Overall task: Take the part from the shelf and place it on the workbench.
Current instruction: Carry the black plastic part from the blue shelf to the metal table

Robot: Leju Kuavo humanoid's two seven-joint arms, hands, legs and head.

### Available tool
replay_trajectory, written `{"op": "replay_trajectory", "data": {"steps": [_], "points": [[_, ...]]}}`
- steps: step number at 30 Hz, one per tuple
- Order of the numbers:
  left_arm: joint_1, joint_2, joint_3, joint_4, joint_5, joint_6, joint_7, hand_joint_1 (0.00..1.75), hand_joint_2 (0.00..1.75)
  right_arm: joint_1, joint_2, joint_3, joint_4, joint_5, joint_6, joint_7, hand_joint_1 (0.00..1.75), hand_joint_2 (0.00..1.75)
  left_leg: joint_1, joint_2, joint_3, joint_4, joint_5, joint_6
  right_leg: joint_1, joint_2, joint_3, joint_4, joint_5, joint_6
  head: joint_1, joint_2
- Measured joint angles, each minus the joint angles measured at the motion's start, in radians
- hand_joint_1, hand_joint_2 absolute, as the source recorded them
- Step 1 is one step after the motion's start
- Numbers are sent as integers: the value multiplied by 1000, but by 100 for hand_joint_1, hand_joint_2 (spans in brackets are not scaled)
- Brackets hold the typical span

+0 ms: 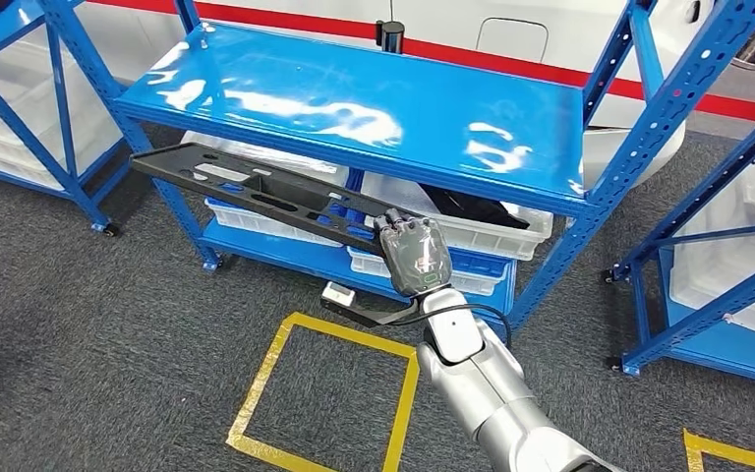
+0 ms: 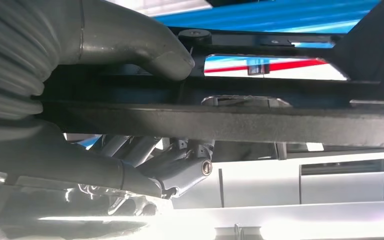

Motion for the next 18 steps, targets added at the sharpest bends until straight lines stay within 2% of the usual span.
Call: {"op": "replay_trajectory", "data": {"steps": [1, 2, 3, 4, 6, 7, 9, 10, 12, 14, 15, 16, 17, 18], "points": [[0, 0, 3, 0, -3, 2, -5, 0, 175, 1, 0, 2, 1, 1, 0, 6, 175, 175, -2, -7, 35, -76, 36, 15, 1, 0, -43, 84, -34, 8, 3, 0], [0, -1, 4, 0, -5, 1, -7, 0, 175, 2, -1, 5, 2, 2, 0, 13, 175, 175, -8, -17, 54, -123, 54, 32, 4, 1, -77, 152, -60, 18, 5, 0], [1, -1, 6, 0, -6, 0, -7, 0, 175, 4, -2, 8, 3, 2, 0, 16, 175, 175, -14, -28, 49, -127, 61, 49, 5, 2, -95, 191, -76, 24, 9, 0], [1, -2, 8, 0, -6, -1, -8, 0, 175, 6, -3, 10, 4, 2, 0, 16, 175, 175, -17, -40, 47, -132, 68, 59, 6, 8, -98, 206, -85, 27, 13, 0], [1, -4, 9, 0, -6, -1, -8, 0, 175, 5, -3, 11, 4, 2, 0, 16, 175, 175, -21, -56, 44, -126, 69, 54, 9, 30, -22, 60, -35, 28, 15, 0], [0, -5, 9, 0, -7, -1, -8, 0, 175, 5, -3, 12, 4, 2, 0, 16, 175, 175, -23, -62, 40, -123, 70, 50, 10, 37, -3, 21, -23, 25, 15, 0], [2, -5, 9, 0, -7, -1, -8, 0, 175, 5, -3, 13, 4, 2, 0, 16, 175, 175, -24, -72, 33, -122, 74, 40, 13, 32, 3, 8, -16, 15, 14, 0], [4, -4, 9, 0, -7, -1, -8, 0, 175, 5, -2, 13, 4, 2, 0, 16, 175, 175, -21, -75, 29, -121, 74, 35, 8, 26, 3, 7, -13, 10, 14, 0], [5, -3, 10, 0, -7, -1, -8, 0, 175, 4, 1, 14, 4, 2, 0, 16, 175, 175, -18, -58, 12, -91, 52, 24, 0, 14, 5, 1, -6, -4, 10, 0], [3, -2, 10, 0, -7, 0, -8, 0, 175, 4, 3, 14, 4, 2, 0, 16, 175, 175, -15, -25, -38, 13, -8, 13, 0, 0, 5, -1, -4, -13, 3, 0], [3, -2, 10, 0, -7, -1, -8, 0, 175, 5, 3, 15, 4, 2, 0, 16, 175, 175, -12, -13, -72, 84, -39, 7, 1, -9, 4, -1, -5, -15, -1, 0], [3, -1, 10, 0, -7, -1, -8, 0, 175, 5, 2, 15, 4, 2, 0, 16, 175, 175, -10, -7, -98, 138, -57, 3, 3, -17, 4, -1, -5, -15, -1, 0], [3, -1, 10, 0, -7, -1, -7, 0, 175, 6, 2, 15, 4, 2, 0, 16, 175, 175, -8, -4, -110, 160, -57, 0, 4, -26, 3, -1, -5, -15, -1, 0], [4, -1, 10, 0, -7, -1, -7, 0, 175, 7, 2, 15, 4, 2, 0, 16, 175, 175, -6, 0, -102, 146, -40, -1, 4, -35, 3, -1, -5, -15, -1, 0]]}}
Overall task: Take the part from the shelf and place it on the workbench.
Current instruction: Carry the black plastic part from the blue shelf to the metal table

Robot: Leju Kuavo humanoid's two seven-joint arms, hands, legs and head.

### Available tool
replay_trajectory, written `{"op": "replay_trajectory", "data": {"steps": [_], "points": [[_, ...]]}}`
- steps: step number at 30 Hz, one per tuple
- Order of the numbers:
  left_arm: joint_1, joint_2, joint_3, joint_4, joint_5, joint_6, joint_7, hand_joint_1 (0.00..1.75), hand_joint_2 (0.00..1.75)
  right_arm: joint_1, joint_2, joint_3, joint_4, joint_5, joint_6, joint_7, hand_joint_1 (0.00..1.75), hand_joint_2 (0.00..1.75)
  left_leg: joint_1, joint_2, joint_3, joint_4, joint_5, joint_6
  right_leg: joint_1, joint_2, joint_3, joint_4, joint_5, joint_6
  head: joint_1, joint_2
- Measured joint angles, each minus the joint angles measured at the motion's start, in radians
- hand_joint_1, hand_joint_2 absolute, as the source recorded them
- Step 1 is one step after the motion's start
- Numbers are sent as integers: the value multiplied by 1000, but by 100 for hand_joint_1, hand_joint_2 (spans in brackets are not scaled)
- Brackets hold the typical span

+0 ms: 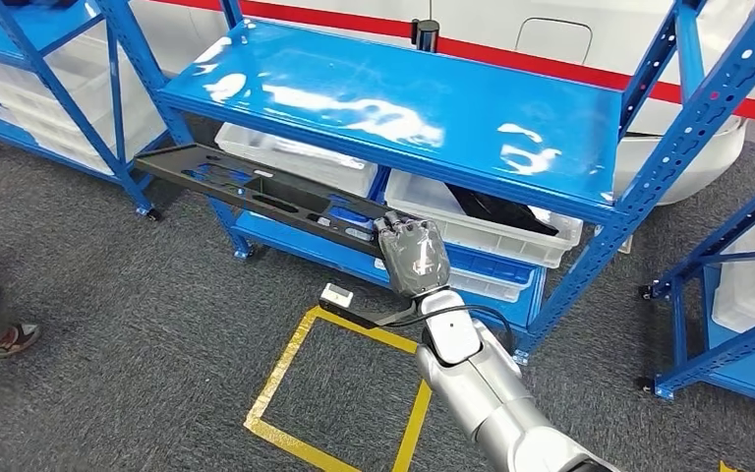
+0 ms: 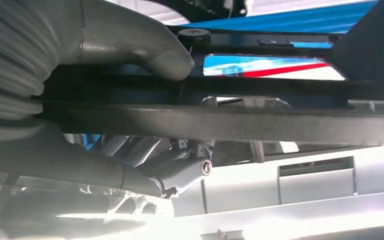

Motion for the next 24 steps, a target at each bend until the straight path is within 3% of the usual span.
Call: {"op": "replay_trajectory", "data": {"steps": [2, 4, 5, 7, 9, 10, 12, 14, 15, 16, 18, 20, 22, 24], "points": [[-1, 1, 0, 0, 0, -1, 1, 0, 175, -1, 2, 1, 0, 0, 0, 0, 175, 175, 0, 24, 72, -135, 64, 4, 1, -14, 1, 0, -1, 1, -1, 0], [-4, 2, 0, 0, -3, -2, 0, 0, 175, -4, 3, 1, 0, 0, 0, 0, 175, 175, -7, 47, 131, -246, 100, 16, 10, -26, 0, 0, -3, 6, 1, 0], [-5, 2, 0, 0, -5, -2, 0, 0, 175, -6, 3, 1, 0, 0, 0, 0, 175, 175, -11, 50, 139, -264, 101, 22, 14, -31, 0, 0, -5, 10, 2, 0], [-5, 3, 0, 0, -9, -3, 0, 0, 175, -7, 4, 1, 0, 0, 0, -1, 175, 175, -16, 33, 137, -268, 103, 35, 17, -43, 1, -2, -6, 21, 6, 0], [-4, 2, 0, 0, -11, -3, 0, 0, 175, -9, 5, 2, 0, 0, 0, -2, 175, 175, -14, 19, 143, -280, 112, 50, 16, -26, -10, 23, -23, 28, 7, 0], [-4, 1, 0, 0, -12, -3, 0, 0, 175, -10, 4, 2, 0, 0, 0, -2, 175, 175, -12, 11, 147, -286, 117, 57, 15, -8, -29, 65, -44, 26, 9, 0], [-6, 0, 0, 0, -16, -3, 0, 0, 175, -11, 0, 3, 3, 0, 0, -3, 175, 175, -10, -8, 145, -288, 122, 63, 11, 23, -92, 200, -102, 19, 12, 0], [-5, 0, 0, 0, -18, -6, -2, 0, 175, -11, -6, 3, 8, 0, 0, -4, 175, 175, -11, -31, 143, -286, 122, 64, 8, 30, -139, 291, -126, 25, 14, 0], [-5, 0, 0, 0, -17, -10, -4, 0, 175, -11, -7, 3, 10, 0, 0, -6, 175, 175, -10, -43, 143, -285, 122, 64, 6, 32, -136, 281, -115, 34, 14, 0], [-4, 0, 0, 0, -17, -15, -7, 0, 175, -11, -8, 3, 11, 0, 0, -8, 175, 175, -10, -54, 143, -282, 121, 62, 4, 35, -114, 232, -89, 44, 15, 0], [-4, -1, 0, 0, -17, -22, -15, 0, 175, -12, -9, 3, 12, 0, 0, -15, 175, 175, -11, -76, 139, -272, 117, 55, -2, 59, -50, 91, -31, 58, 19, 0], [-3, -1, 0, 0, -17, -23, -21, 0, 175, -14, -8, 3, 13, 0, 0, -22, 175, 175, -13, -91, 130, -263, 115, 44, -4, 76, -19, 23, -6, 50, 21, 0], [0, 0, 0, 0, -17, -23, -23, 0, 175, -14, -5, 3, 14, 0, 0, -26, 175, 175, -11, -100, 123, -262, 118, 33, -1, 66, -21, 23, -1, 34, 20, 0], [2, 2, 0, 0, -18, -21, -23, 0, 175, -15, 0, 3, 14, 0, 0, -26, 175, 175, -9, -82, 112, -244, 106, 24, -5, 53, -20, 20, 3, 20, 17, 0]]}}
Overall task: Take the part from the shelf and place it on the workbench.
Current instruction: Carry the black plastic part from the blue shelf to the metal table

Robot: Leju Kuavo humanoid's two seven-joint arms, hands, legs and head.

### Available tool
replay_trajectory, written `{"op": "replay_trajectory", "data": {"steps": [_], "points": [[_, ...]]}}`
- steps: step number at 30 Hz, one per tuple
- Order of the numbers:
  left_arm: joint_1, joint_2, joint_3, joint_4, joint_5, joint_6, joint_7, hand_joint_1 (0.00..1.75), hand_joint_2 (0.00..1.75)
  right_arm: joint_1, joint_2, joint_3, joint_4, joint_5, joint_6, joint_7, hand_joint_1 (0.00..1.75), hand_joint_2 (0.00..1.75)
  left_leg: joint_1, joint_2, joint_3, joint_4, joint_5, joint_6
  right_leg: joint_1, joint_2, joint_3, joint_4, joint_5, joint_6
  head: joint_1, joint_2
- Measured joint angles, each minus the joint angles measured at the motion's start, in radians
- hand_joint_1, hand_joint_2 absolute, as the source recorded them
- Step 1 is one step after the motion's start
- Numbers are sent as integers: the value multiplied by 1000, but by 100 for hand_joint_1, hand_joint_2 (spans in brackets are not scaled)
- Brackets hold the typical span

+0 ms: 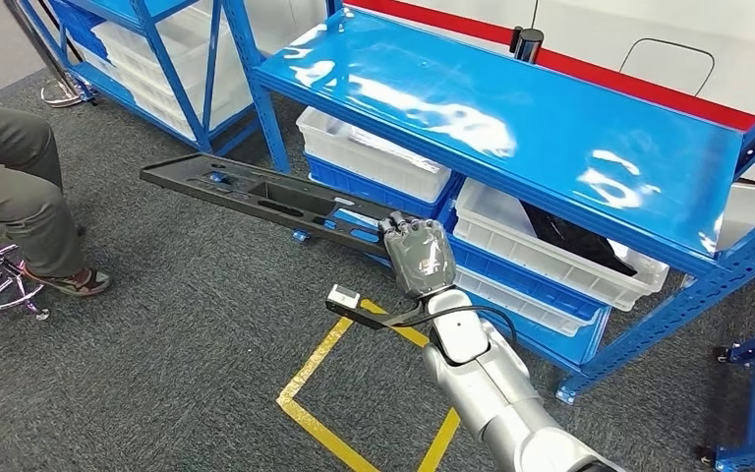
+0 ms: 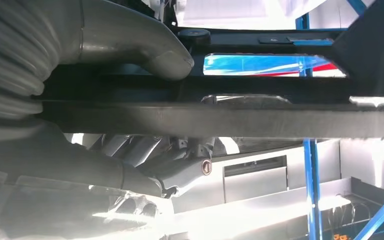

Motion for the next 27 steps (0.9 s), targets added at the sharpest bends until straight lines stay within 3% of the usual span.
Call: {"op": "replay_trajectory", "data": {"steps": [2, 4, 5, 6, 7, 9, 11, 12, 14, 16, 18, 20, 21, 22, 24, 25, 27], "points": [[-1, 1, 0, 0, -2, 1, 0, 0, 175, -1, 3, 0, 0, 0, 0, 1, 175, 175, 1, 45, -41, 86, -51, -9, -2, -16, 1, -3, 2, -14, -9, 0], [-3, 1, 0, 0, -3, 1, 0, 0, 175, 1, 3, 0, 0, 0, 0, 3, 175, 175, 5, 73, -106, 216, -110, -16, 2, -35, 0, -3, 0, -22, -15, 0], [-3, 1, 0, 0, -4, 2, 0, 0, 175, 3, 2, 0, 0, 0, 0, 4, 175, 175, 6, 78, -127, 257, -121, -18, 5, -45, 0, -3, 0, -23, -15, 0], [-3, 1, 0, 0, -4, 2, 0, 0, 175, 5, 2, 0, 0, 0, 0, 5, 175, 175, 7, 81, -129, 261, -113, -18, 6, -55, -1, -3, 0, -23, -15, 0], [-2, 2, 0, 0, -4, 2, 0, 0, 175, 7, 1, 0, 0, 0, 0, 5, 175, 175, 8, 85, -109, 225, -89, -17, 7, -64, 0, -3, -1, -23, -15, 0], [-4, 3, 0, 0, -5, 3, 0, 0, 175, 8, 2, 0, -1, 0, 0, 6, 175, 175, 4, 118, -32, 88, -32, -8, 11, -79, 1, -2, -2, -21, -16, 0], [-7, 5, 0, 0, -6, 4, 0, 0, 175, 6, 2, 0, -1, 0, 0, 6, 175, 175, -4, 146, 15, 2, -9, 3, 19, -92, 2, -3, -4, -16, -14, 0], [-8, 5, 0, 0, -6, 4, 0, 0, 175, 6, 2, 0, -2, 0, 0, 6, 175, 175, -8, 147, 18, -8, -9, 8, 22, -99, 3, -4, -5, -11, -13, 0], [-7, 6, 0, 0, -6, 5, 0, 0, 175, 6, 2, 0, -2, 0, 0, 7, 175, 175, -8, 127, 19, -16, -2, 18, 24, -111, 3, -6, -7, 0, -12, 0], [-6, 5, 0, 0, -6, 5, 0, 0, 175, 6, 2, 0, -3, 0, 0, 7, 175, 175, -4, 109, 25, -31, 10, 31, 23, -82, -11, 29, -29, 5, -9, 0], [-8, 4, 0, 0, -7, 5, 0, 0, 175, 8, -2, 0, -3, 0, 0, 7, 175, 175, -3, 88, 27, -37, 17, 39, 18, -38, -64, 146, -84, -1, -5, 0], [-8, 3, 0, 0, -7, 5, 0, 0, 175, 14, -8, 0, -2, 0, 0, 8, 175, 175, -3, 62, 25, -37, 18, 41, 14, -24, -123, 268, -127, 0, -2, 0], [-7, 3, 0, 0, -7, 5, 0, 0, 175, 16, -11, 0, -2, 0, 0, 9, 175, 175, -3, 49, 25, -36, 18, 40, 13, -22, -132, 283, -126, 7, -1, 0], [-6, 2, 0, 0, -6, 5, 0, 0, 175, 18, -12, 0, -2, 0, 0, 9, 175, 175, -3, 36, 25, -34, 18, 40, 11, -20, -118, 252, -107, 18, 0, 0], [-5, 2, 0, 0, -7, 4, 0, 0, 175, 18, -13, 0, -2, 0, 0, 9, 175, 175, -2, 12, 24, -28, 16, 36, 4, -3, -55, 113, -48, 36, 2, 0], [-5, 2, 0, 0, -7, 4, 0, 0, 175, 17, -13, 0, -2, 0, 0, 9, 175, 175, -3, 2, 21, -23, 14, 31, 2, 6, -26, 52, -24, 37, 4, 0], [-4, 2, 0, 0, -8, 3, 0, 0, 175, 17, -13, 0, -2, 0, 0, 12, 175, 175, -5, -12, 14, -17, 13, 20, 3, 15, -4, 4, -7, 26, 4, 0]]}}
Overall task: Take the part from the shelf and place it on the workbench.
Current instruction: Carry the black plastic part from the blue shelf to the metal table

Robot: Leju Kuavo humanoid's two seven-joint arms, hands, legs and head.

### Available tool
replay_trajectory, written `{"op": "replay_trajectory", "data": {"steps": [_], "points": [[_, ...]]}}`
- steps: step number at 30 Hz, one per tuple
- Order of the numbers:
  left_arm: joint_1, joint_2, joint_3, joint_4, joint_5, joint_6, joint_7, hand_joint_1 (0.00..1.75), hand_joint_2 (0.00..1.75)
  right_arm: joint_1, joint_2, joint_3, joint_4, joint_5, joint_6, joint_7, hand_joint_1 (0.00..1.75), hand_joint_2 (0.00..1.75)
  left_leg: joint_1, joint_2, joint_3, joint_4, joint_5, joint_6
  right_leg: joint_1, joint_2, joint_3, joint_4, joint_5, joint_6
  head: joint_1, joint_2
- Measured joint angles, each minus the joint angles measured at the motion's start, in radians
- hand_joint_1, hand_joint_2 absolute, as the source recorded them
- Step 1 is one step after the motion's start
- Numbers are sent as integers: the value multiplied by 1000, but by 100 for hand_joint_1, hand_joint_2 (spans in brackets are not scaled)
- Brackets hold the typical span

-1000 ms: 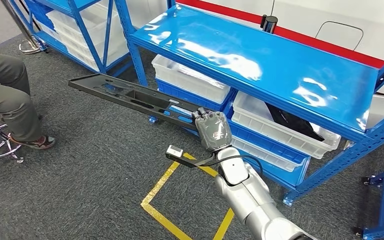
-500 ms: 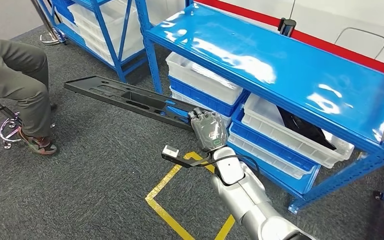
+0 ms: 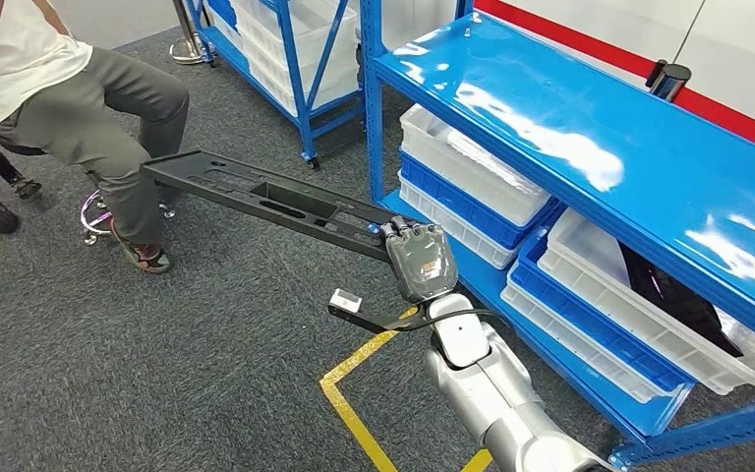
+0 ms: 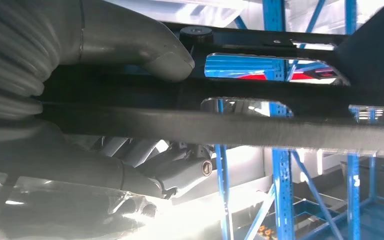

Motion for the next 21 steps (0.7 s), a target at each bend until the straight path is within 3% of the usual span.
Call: {"op": "replay_trajectory", "data": {"steps": [2, 4, 6, 8, 9, 10, 13, 15, 17, 19, 21], "points": [[3, 1, 0, 0, -2, -3, 0, 0, 175, 0, 1, 0, -1, 0, 0, 8, 175, 175, 3, -7, -6, 1, 1, -11, 0, -11, 2, -2, 6, -16, -1, 0], [4, 2, 0, 0, -6, -6, -1, 0, 175, -1, 3, 1, -3, 0, 0, 20, 175, 175, 5, 21, -23, 29, -19, -21, -4, -23, 5, -7, 9, -32, -6, 0], [1, 2, 0, 0, -12, -10, -1, 0, 175, -1, 1, 3, -5, 0, 0, 33, 175, 175, 6, 67, -75, 132, -72, -29, -3, -38, 7, -9, 9, -44, -13, 0], [0, 2, 0, 0, -20, -12, 1, 0, 175, 2, -4, 6, -6, 0, 0, 43, 175, 175, 10, 87, -138, 255, -119, -35, 2, -55, 7, -8, 7, -49, -16, 0], [0, 3, 0, 0, -23, -11, 5, 0, 175, 5, -7, 6, -6, 0, 0, 45, 175, 175, 11, 90, -151, 279, -119, -36, 4, -65, 7, -8, 6, -50, -16, 0], [1, 4, 0, 0, -27, -9, 9, 0, 175, 8, -9, 7, -7, 0, 0, 49, 175, 175, 12, 93, -145, 264, -102, -36, 5, -73, 7, -8, 5, -50, -16, 0], [-1, 10, -1, 0, -42, -7, 17, 0, 175, 16, -16, 14, -18, 0, 0, 72, 175, 175, 8, 129, -43, 74, -20, -25, 11, -93, 9, -8, 2, -47, -16, 0], [-5, 15, -2, 0, -53, -15, 12, 0, 175, 19, -27, 23, -31, 0, 0, 101, 175, 175, -1, 148, -7, 11, -8, -14, 18, -105, 9, -9, 0, -39, -13, 0], [-6, 19, -3, 0, -64, -27, 3, 0, 175, 27, -42, 32, -50, 0, 0, 129, 175, 175, -7, 132, -5, 6, -8, -3, 20, -119, 12, -12, -3, -29, -12, 0], [-5, 22, -5, -1, -75, -35, -5, 0, 175, 40, -61, 38, -76, 0, 0, 151, 175, 175, -4, 116, 2, -7, 0, 9, 20, -103, 6, 6, -15, -21, -11, 0], [-7, 25, -12, -1, -88, -39, -9, 0, 175, 58, -88, 43, -104, 0, 0, 175, 175, 175, 1, 99, 8, -16, 7, 19, 16, -61, -39, 101, -60, -24, -8, 0]]}}
